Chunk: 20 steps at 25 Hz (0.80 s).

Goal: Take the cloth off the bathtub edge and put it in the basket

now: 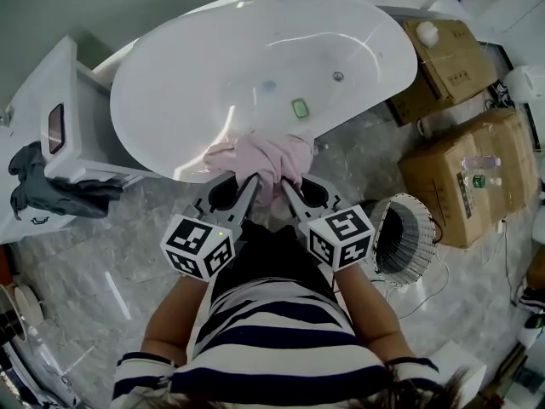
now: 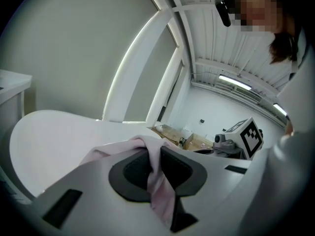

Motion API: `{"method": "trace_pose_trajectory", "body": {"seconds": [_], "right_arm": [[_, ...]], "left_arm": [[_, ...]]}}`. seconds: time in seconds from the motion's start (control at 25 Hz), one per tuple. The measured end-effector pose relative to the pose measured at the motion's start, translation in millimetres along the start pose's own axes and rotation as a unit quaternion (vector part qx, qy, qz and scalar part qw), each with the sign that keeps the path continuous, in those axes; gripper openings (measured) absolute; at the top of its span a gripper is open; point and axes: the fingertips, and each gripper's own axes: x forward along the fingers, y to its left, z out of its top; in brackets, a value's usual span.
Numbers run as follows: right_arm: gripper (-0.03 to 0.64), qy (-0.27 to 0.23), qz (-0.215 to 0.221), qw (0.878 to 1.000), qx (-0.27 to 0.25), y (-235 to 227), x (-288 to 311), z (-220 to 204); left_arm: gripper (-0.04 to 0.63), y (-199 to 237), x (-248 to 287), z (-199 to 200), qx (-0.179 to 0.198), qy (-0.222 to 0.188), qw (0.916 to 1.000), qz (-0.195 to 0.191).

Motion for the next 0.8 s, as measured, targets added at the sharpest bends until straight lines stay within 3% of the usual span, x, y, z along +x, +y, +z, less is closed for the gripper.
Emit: {"method": "trace_pose_trajectory", "body": {"seconds": [0.32,0.8], "right_arm": [[0.072,-0.072,-0.048,0.996,0.009,-16.1,-65.1,34.7],[0.072,-0.148,-0.153,0.977,0.024,-48.4,-169.9,45.5]], "left_arm": [[0.066,-67.9,16.0,41.7,0.038,-0.029,0.9952,-0.085],[0.066,-176.9,47.7,61.2,0.068,-0.035,0.9734,-0.216]]}}
